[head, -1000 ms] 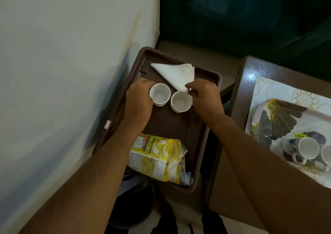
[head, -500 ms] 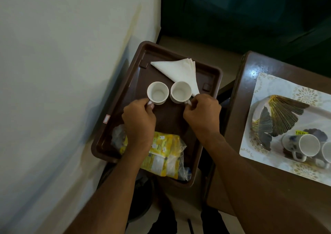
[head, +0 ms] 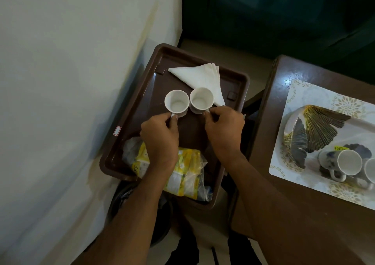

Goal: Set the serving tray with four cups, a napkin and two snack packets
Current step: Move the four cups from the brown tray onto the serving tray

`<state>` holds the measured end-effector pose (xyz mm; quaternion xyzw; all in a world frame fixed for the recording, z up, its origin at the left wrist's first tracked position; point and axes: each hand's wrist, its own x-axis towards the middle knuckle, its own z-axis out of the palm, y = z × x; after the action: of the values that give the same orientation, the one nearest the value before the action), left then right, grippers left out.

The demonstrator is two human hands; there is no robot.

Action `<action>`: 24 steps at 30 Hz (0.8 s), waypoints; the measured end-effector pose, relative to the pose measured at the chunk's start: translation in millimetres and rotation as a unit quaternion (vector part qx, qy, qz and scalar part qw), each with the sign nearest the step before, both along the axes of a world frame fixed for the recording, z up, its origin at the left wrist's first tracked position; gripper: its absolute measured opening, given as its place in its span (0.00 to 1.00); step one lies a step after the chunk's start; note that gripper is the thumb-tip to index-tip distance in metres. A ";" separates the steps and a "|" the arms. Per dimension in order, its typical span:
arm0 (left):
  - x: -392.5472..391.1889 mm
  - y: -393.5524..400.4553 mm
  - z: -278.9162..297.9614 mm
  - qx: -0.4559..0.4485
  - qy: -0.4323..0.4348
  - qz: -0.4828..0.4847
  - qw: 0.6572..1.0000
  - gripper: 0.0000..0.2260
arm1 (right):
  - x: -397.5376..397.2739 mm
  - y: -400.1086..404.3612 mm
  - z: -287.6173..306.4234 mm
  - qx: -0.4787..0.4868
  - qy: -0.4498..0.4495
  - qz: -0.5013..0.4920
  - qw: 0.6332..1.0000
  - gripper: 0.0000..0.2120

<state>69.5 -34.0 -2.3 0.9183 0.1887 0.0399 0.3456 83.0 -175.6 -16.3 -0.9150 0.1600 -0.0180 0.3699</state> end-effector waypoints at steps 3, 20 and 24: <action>-4.0 -7.6 6.6 0.008 -0.013 -0.002 1.000 0.12 | -5.9 -7.0 3.1 0.004 -0.030 0.001 1.000 0.07; -30.4 -176.5 54.3 0.026 -0.040 -0.081 0.996 0.12 | -50.4 -186.0 52.9 -0.016 -0.094 -0.047 0.994 0.06; -37.9 -236.1 51.9 0.001 -0.038 -0.126 0.991 0.10 | -66.9 -250.5 53.7 -0.040 -0.079 -0.077 0.993 0.07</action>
<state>31.5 -270.1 49.6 0.9331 0.0584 0.0314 0.3535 16.1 -426.1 37.4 -0.9096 0.1999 -0.1249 0.3422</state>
